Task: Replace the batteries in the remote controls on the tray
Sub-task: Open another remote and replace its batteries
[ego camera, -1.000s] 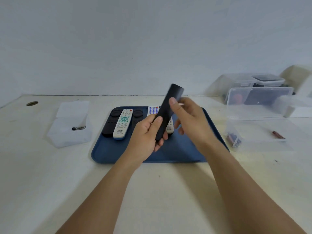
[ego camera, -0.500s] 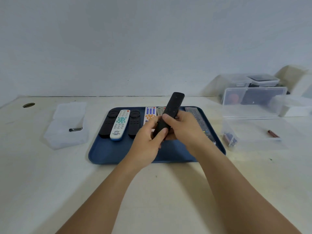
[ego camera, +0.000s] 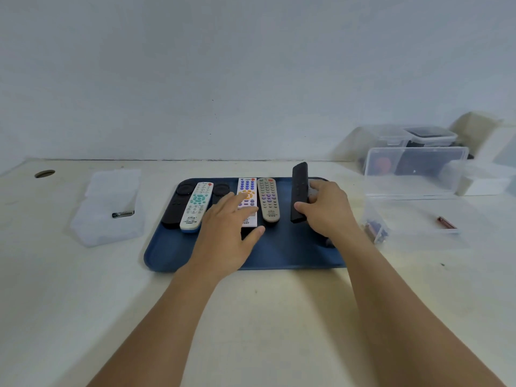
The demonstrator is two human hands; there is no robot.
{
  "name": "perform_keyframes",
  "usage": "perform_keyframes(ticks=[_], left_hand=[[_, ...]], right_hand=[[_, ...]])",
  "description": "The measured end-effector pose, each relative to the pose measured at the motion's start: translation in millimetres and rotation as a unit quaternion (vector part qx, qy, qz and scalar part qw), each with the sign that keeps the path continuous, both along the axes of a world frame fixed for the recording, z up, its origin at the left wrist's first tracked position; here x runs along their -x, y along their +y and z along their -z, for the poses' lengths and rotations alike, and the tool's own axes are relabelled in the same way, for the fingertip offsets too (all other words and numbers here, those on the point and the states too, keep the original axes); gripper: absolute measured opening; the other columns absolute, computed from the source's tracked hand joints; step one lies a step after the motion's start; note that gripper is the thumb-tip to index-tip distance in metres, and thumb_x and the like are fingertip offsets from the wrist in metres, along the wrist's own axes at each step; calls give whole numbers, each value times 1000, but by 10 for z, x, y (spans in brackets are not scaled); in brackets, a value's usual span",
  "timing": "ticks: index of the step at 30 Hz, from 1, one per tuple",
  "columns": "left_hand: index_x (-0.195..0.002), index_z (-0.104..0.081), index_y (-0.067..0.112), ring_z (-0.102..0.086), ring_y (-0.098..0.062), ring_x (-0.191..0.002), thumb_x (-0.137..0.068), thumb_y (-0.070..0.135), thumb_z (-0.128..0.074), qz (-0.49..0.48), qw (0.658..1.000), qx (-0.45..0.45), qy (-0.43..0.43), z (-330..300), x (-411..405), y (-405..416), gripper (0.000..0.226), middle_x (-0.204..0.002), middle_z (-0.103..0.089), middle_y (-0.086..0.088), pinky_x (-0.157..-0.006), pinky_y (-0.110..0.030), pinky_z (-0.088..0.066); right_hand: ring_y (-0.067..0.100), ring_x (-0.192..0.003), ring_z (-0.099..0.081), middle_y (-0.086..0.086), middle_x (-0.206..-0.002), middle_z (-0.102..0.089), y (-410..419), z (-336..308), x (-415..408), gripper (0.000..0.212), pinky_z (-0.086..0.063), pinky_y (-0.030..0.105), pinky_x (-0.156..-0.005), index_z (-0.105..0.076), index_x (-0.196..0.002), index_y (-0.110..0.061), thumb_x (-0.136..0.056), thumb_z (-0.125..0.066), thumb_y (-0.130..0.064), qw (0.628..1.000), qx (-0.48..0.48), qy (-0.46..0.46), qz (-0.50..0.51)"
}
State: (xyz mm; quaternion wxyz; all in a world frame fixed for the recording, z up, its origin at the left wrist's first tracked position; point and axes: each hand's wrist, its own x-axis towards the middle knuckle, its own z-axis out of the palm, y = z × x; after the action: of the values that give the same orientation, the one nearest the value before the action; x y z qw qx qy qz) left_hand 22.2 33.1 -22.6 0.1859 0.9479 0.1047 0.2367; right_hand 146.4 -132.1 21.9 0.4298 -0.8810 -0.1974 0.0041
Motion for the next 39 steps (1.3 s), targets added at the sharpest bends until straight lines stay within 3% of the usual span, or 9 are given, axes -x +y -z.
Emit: perform_keyframes(ticks=[5, 8, 12, 15, 25, 28, 32, 35, 39], left_hand=[[-151, -42, 31, -24, -12, -150, -97, 52, -54, 0, 997, -14, 73, 40, -20, -18, 59, -160, -34, 9, -125, -45, -15], [-150, -43, 31, -27, -14, -148, -96, 51, -57, 1, 998, -15, 66, 41, -32, -13, 60, -159, -37, 8, -123, -46, -19], [-150, -43, 32, -30, -15, -147, -95, 50, -59, -2, 998, -23, 61, 49, -39, -9, 61, -159, -37, 7, -121, -45, -23], [-150, -44, 30, -32, -17, -145, -93, 51, -61, -1, 998, -28, 54, 58, -56, 2, 63, -157, -40, 6, -121, -42, -25], [-150, -45, 15, -37, -20, -142, -89, 40, -69, -4, 999, 1, 36, 46, -28, 6, 70, -154, -43, 1, -119, -35, -29], [-150, -45, 15, -37, -19, -141, -90, 38, -67, -5, 999, 3, 38, 35, -24, 8, 68, -154, -42, 2, -118, -34, -29], [-151, -43, 17, -35, -18, -142, -91, 39, -67, -6, 999, 9, 33, 32, -31, 9, 69, -156, -40, 4, -119, -33, -27], [-151, -43, 18, -34, -17, -143, -91, 42, -67, -7, 999, 3, 31, 36, -30, 15, 69, -156, -40, 4, -120, -31, -26], [-146, -47, 20, -42, -10, -137, -96, 52, -55, -4, 996, 82, -29, -18, -35, -30, 60, -146, -49, 7, -114, -28, -32]], right_hand=[[24, -78, -64, 4, -80, -65, 148, 99, -75, 19, -56, 35, -75, -67, -88, -12, -80, -81, -21, 996, 71, -48, 23], [28, -100, -67, 10, -103, -71, 223, 46, -126, 27, -55, 40, -90, -72, -109, -10, -86, -77, -22, 989, 143, -15, 24], [24, -84, -69, 6, -96, -71, 271, 80, -43, 11, -58, 34, -74, -72, -98, -13, -91, -67, -20, 962, 247, -114, 32], [24, -83, -66, 6, -95, -67, 335, 130, 65, 24, -50, 32, -65, -64, -93, -15, -91, -64, -39, 962, 198, -188, 20], [28, -90, -61, 6, -99, -56, 559, 195, 183, 50, -43, 32, -65, -54, -106, -12, -82, -65, -55, 964, 212, -150, -51], [27, -88, -62, 7, -99, -58, 577, 180, 196, 45, -46, 31, -64, -56, -107, -10, -82, -68, -47, 966, 211, -135, -61], [19, -63, -54, 5, -78, -56, 564, 152, 172, 23, -33, 23, -45, -58, -83, -7, -84, -62, -29, 992, 97, -80, -20], [16, -40, -43, 9, -52, -54, 421, 60, 140, 34, -35, 24, -42, -57, -63, -1, -88, -56, -24, 994, -107, 18, 23], [14, -47, -40, 11, -63, -57, 171, -173, 160, 22, -31, 21, -37, -60, -89, -5, -99, -52, -23, 861, -395, 318, -36]])
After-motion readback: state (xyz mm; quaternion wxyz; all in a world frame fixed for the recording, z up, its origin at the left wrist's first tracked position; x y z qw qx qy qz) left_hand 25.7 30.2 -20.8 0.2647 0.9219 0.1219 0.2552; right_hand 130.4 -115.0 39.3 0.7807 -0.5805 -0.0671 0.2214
